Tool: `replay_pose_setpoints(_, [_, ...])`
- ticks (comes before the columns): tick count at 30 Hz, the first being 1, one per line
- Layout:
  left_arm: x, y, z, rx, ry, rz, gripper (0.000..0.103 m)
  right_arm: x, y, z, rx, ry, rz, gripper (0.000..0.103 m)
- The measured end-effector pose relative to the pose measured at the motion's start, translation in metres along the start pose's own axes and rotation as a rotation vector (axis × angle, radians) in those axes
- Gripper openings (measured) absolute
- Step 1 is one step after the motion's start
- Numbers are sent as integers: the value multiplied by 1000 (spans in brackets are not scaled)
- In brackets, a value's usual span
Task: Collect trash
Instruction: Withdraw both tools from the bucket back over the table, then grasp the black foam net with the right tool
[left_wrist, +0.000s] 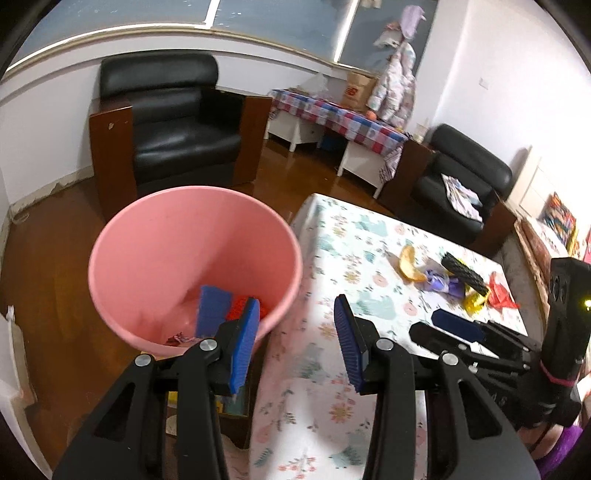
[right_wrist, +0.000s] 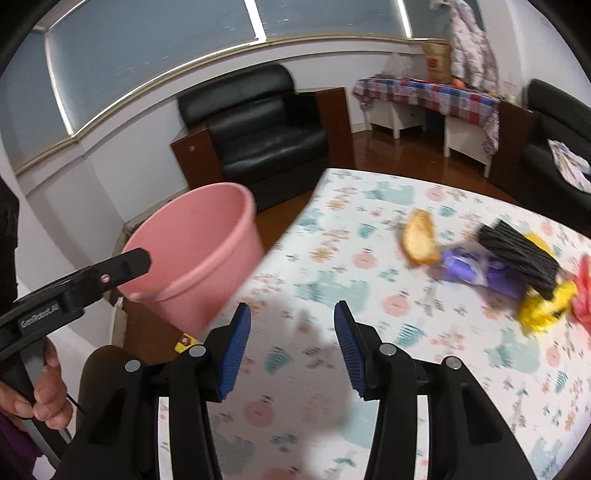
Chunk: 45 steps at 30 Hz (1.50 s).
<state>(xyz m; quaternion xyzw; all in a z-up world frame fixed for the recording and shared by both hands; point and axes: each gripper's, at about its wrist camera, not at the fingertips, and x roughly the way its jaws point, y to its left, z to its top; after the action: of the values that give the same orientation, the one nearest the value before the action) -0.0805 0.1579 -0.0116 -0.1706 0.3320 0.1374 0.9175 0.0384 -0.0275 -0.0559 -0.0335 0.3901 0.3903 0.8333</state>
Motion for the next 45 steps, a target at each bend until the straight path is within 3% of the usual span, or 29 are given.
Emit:
replay_pose_setpoints(15, [19, -64, -3, 116, 51, -38, 42, -55, -109, -10, 192, -105, -96, 47])
replay_pose_setpoints(21, [34, -89, -2, 154, 70, -58, 42, -60, -127, 8, 127, -138, -152, 47])
replay_pose_setpoints(29, [77, -127, 11, 190, 75, -119, 42, -33, -132, 21, 34, -130, -214, 47])
replay_pose_setpoints(32, [93, -145, 12, 261, 92, -110, 42, -20, -136, 22, 21, -120, -231, 47])
replay_pose_setpoints(38, [120, -176, 10, 468, 122, -83, 42, -2, -152, 19, 35, -82, -220, 47])
replay_pose_setpoints(42, [138, -184, 11, 521, 111, -53, 42, -1, -162, 18, 83, -82, -159, 47])
replay_pose_setpoints(45, [149, -188, 10, 536, 115, -49, 42, 0, -170, 17, 120, -75, -129, 37])
